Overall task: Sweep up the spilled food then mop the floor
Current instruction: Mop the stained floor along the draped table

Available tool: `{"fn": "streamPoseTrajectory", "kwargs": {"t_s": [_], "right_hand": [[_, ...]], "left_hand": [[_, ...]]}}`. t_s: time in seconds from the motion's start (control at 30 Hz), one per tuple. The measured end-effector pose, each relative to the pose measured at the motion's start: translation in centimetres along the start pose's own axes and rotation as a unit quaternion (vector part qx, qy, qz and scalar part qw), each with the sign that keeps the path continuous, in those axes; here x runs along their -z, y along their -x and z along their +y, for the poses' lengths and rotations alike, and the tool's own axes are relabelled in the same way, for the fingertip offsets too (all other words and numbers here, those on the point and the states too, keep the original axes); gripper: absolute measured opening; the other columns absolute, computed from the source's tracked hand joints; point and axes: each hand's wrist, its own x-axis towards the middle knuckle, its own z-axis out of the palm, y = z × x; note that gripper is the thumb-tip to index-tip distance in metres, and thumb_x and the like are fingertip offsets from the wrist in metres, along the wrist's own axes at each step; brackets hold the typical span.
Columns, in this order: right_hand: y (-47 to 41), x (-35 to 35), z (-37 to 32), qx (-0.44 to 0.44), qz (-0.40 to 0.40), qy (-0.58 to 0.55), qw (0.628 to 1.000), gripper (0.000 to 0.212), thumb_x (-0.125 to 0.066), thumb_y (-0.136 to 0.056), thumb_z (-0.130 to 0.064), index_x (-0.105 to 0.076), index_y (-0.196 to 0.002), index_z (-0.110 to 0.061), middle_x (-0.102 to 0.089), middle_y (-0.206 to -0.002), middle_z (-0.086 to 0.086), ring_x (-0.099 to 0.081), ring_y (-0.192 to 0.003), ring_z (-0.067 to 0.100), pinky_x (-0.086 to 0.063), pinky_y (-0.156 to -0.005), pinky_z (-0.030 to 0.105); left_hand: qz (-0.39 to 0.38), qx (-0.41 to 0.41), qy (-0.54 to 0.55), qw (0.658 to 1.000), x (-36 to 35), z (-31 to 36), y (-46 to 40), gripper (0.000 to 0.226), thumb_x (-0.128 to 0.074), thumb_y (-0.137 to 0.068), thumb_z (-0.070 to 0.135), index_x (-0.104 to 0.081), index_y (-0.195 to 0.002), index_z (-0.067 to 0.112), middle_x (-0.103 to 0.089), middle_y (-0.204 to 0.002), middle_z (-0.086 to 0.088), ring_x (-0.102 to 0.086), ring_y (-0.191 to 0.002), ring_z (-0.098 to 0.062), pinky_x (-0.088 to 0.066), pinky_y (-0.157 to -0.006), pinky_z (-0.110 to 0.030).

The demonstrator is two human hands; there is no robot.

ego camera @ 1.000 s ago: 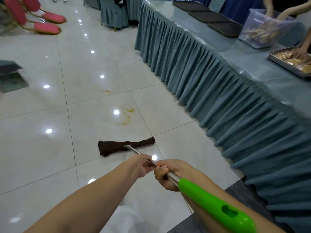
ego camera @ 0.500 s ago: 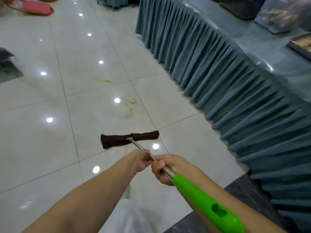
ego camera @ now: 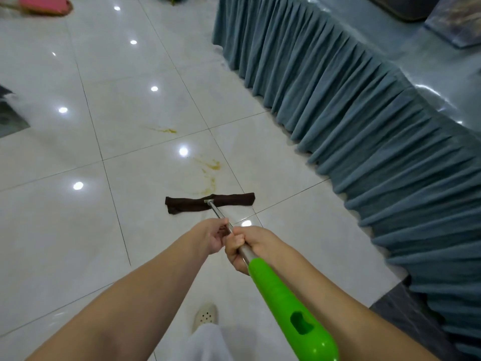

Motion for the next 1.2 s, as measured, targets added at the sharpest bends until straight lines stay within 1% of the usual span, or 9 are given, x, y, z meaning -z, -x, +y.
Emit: {"fn": "streamPoseTrajectory", "kwargs": {"t_s": [0.07,0.23,0.4,0.67,0.87,0.93,1.03,1.13,1.2], "right_hand": [[-0.9,-1.7,-1.4,0.002,0.001,-0.009,1.000,0.030,-0.038,-0.100,-0.008,-0.049,-0.073,0.000,-0.045,-0.036,0.007,-0.033,-0.017,0.008,-0.029,-0.021,0.012],[-2.2,-5.2,-4.9,0.006,-0.021,-0.027,0.999,0.034,-0.036,-0.099,-0.005,-0.045,-0.066,-0.003,-0.043,-0.036,0.009,-0.031,-0.017,0.008,-0.027,-0.024,0.009],[-4.4,-7.5,-6.9,0.011,-0.025,-0.015,1.000,0.037,-0.034,-0.100,-0.007,-0.044,-0.064,-0.003,-0.039,-0.035,0.006,-0.031,-0.016,0.006,-0.027,-0.024,0.009],[-7.2,-7.3,-8.5,0.015,0.021,0.028,0.999,0.034,-0.040,-0.100,-0.011,-0.049,-0.068,-0.003,-0.040,-0.063,0.004,-0.031,-0.017,0.007,-0.029,-0.023,0.010],[-6.4,-4.0,-8.5,0.034,0.033,-0.003,0.999,0.020,-0.046,-0.099,-0.011,-0.050,-0.081,-0.019,-0.045,-0.065,0.004,-0.034,-0.020,0.008,-0.030,-0.025,0.009],[-5.7,-2.3,-8.1,0.026,0.043,-0.013,0.999,0.022,-0.049,-0.097,-0.010,-0.052,-0.078,-0.020,-0.046,-0.065,0.003,-0.035,-0.021,0.009,-0.031,-0.026,0.009],[-4.1,0.2,-8.1,0.013,0.051,0.002,0.999,0.026,-0.049,-0.097,-0.009,-0.052,-0.075,-0.022,-0.044,-0.064,0.001,-0.035,-0.022,0.009,-0.031,-0.026,0.008],[-2.3,2.6,-8.6,0.007,0.060,0.031,0.998,0.031,-0.046,-0.098,-0.009,-0.052,-0.070,-0.022,-0.042,-0.064,-0.002,-0.034,-0.021,0.008,-0.030,-0.025,0.009],[-1.0,4.4,-9.1,0.002,0.065,0.038,0.997,0.029,-0.046,-0.098,-0.011,-0.055,-0.072,-0.020,-0.042,-0.066,-0.004,-0.034,-0.021,0.008,-0.029,-0.025,0.009]], "left_hand": [[-0.001,0.000,-0.003,1.000,0.0,2.4,-0.8,0.038,-0.047,-0.100,0.016,-0.042,-0.063,0.006,-0.037,-0.062,-0.005,-0.041,-0.053,-0.014,-0.045,-0.047,-0.022],[-0.009,-0.007,-0.019,1.000,-0.4,7.4,-2.2,0.039,-0.042,-0.101,0.017,-0.041,-0.063,0.007,-0.038,-0.063,-0.004,-0.046,-0.040,-0.012,-0.043,-0.031,-0.015],[-0.009,0.005,0.002,1.000,-0.3,10.6,-4.0,0.038,-0.044,-0.101,0.019,-0.043,-0.065,0.005,-0.040,-0.067,-0.005,-0.043,-0.058,-0.014,-0.044,-0.058,-0.024],[-0.001,0.024,0.005,1.000,-0.6,12.4,-6.0,0.035,-0.044,-0.101,0.021,-0.048,-0.072,0.001,-0.050,-0.069,-0.009,-0.048,-0.058,-0.017,-0.046,-0.053,-0.022],[-0.004,0.028,0.013,1.000,-2.7,10.7,-6.0,0.029,-0.040,-0.102,0.015,-0.048,-0.081,-0.004,-0.057,-0.077,-0.015,-0.056,-0.065,-0.021,-0.050,-0.069,-0.030],[-0.003,0.029,-0.002,1.000,-3.6,9.3,-5.5,0.024,-0.038,-0.102,0.013,-0.048,-0.090,-0.005,-0.058,-0.078,-0.018,-0.057,-0.065,-0.023,-0.052,-0.070,-0.032],[-0.007,0.032,-0.011,0.999,-5.5,7.1,-4.4,0.027,-0.036,-0.103,0.012,-0.043,-0.123,-0.004,-0.063,-0.090,-0.022,-0.059,-0.066,-0.026,-0.050,-0.077,-0.036],[-0.001,0.036,0.014,0.999,-7.9,4.9,-3.4,0.040,-0.032,-0.103,0.010,-0.028,-0.140,-0.004,-0.062,-0.110,-0.024,-0.060,-0.071,-0.027,-0.058,-0.053,-0.038],[-0.012,0.051,0.057,0.997,-9.5,3.5,-3.2,0.042,-0.031,-0.103,0.009,-0.024,-0.143,-0.002,-0.054,-0.129,-0.023,-0.061,-0.080,-0.028,-0.053,-0.039,-0.041]]}}
